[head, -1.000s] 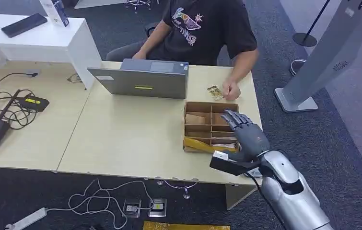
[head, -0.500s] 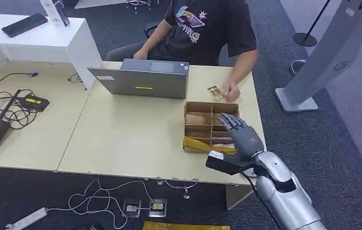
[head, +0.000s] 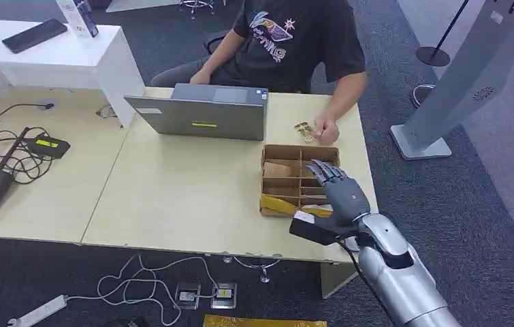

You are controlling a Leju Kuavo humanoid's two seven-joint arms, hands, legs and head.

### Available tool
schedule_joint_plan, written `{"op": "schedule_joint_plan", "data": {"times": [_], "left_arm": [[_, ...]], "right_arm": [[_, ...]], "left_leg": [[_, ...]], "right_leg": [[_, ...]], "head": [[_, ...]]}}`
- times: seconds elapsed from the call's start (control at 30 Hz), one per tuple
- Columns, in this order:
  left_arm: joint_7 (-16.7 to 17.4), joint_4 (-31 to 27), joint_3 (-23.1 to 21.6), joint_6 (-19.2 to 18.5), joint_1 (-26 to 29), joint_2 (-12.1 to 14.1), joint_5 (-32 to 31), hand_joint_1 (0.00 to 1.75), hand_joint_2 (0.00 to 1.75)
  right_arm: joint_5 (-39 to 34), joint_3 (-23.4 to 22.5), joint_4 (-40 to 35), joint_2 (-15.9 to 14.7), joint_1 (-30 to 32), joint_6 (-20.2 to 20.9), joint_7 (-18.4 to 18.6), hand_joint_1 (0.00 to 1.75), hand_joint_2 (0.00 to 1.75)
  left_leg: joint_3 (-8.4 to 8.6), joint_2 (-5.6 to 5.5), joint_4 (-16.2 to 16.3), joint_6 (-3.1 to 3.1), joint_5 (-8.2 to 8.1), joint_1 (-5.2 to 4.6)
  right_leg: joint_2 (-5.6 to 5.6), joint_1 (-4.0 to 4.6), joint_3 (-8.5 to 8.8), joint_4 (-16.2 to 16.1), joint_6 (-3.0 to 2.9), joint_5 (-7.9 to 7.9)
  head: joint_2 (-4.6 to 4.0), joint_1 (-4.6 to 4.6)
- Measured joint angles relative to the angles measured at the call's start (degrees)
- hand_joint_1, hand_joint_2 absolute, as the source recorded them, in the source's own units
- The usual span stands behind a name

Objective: Pass the card to the sensor for recognition and then transmit it.

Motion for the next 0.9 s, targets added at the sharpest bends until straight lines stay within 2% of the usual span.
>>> {"op": "schedule_joint_plan", "data": {"times": [0.17, 0.2, 0.23, 0.27, 0.3, 0.37, 0.9], "left_arm": [[0.0, 0.0, 0.0, 0.0, 0.0, -0.02, 0.0, 0.0, 0.0], [0.0, 0.0, 0.0, 0.0, 0.0, 0.0, 0.0, 0.0, 0.0], [0.0, 0.0, 0.0, 0.0, 0.0, 0.0, 0.0, 0.0, 0.0], [0.0, 0.0, 0.0, 0.0, 0.0, 0.0, 0.02, 0.0, 0.0], [0.0, 0.0, 0.0, 0.0, 0.0, 0.0, 0.0, 0.0, 0.0], [0.02, 0.0, 0.0, 0.0, 0.0, 0.0, 0.02, 0.0, 0.0], [0.11, 0.0, 0.0, 0.0, 0.09, -0.02, 0.55, 0.0, 0.0]], "right_arm": [[-0.02, 0.02, 1.09, 0.33, -0.51, -0.11, -0.04, 0.0, 1.75], [-0.02, 0.02, 1.33, 0.35, -0.6, -0.11, -0.07, 0.16, 1.75], [-0.04, 0.02, 1.55, 0.46, -0.66, -0.09, -0.07, 0.73, 1.75], [-0.11, 0.02, 1.73, 0.52, -0.74, -0.07, -0.04, 1.47, 1.75], [-0.2, 0.02, 1.99, 0.57, -0.83, 0.0, 0.04, 1.52, 1.75], [-0.39, 0.02, 2.56, 0.66, -1.09, 0.04, 0.48, 1.75, 1.75], [-1.4, 0.0, 5.77, 1.0, -1.99, 0.57, 1.16, 1.75, 1.75]], "left_leg": [[0.0, 0.0, 0.0, 0.0, 0.0, 0.0], [0.0, 0.0, 0.0, 0.0, 0.0, 0.0], [0.0, 0.0, 0.0, 0.0, 0.0, 0.0], [0.0, 0.0, 0.0, 0.0, 0.0, 0.0], [0.0, 0.0, 0.0, 0.0, 0.0, 0.0], [0.0, 0.0, 0.0, 0.0, 0.0, 0.0], [0.0, 0.0, 0.0, 0.0, 0.0, 0.0]], "right_leg": [[-0.01, 0.0, 0.0, 0.0, 0.0, 0.0], [-0.01, 0.0, 0.0, 0.0, 0.0, 0.0], [-0.01, 0.0, 0.0, 0.0, 0.0, 0.0], [-0.01, 0.0, 0.0, 0.0, 0.0, 0.0], [0.0, 0.0, 0.0, 0.0, 0.0, 0.0], [0.0, 0.0, 0.0, 0.0, 0.0, 0.0], [-0.01, 0.0, 0.0, 0.0, 0.0, 0.0]], "head": [[0.0, 0.0], [0.0, 0.0], [0.0, 0.0], [0.0, 0.0], [0.0, 0.0], [0.0, 0.0], [0.0, 0.0]]}}
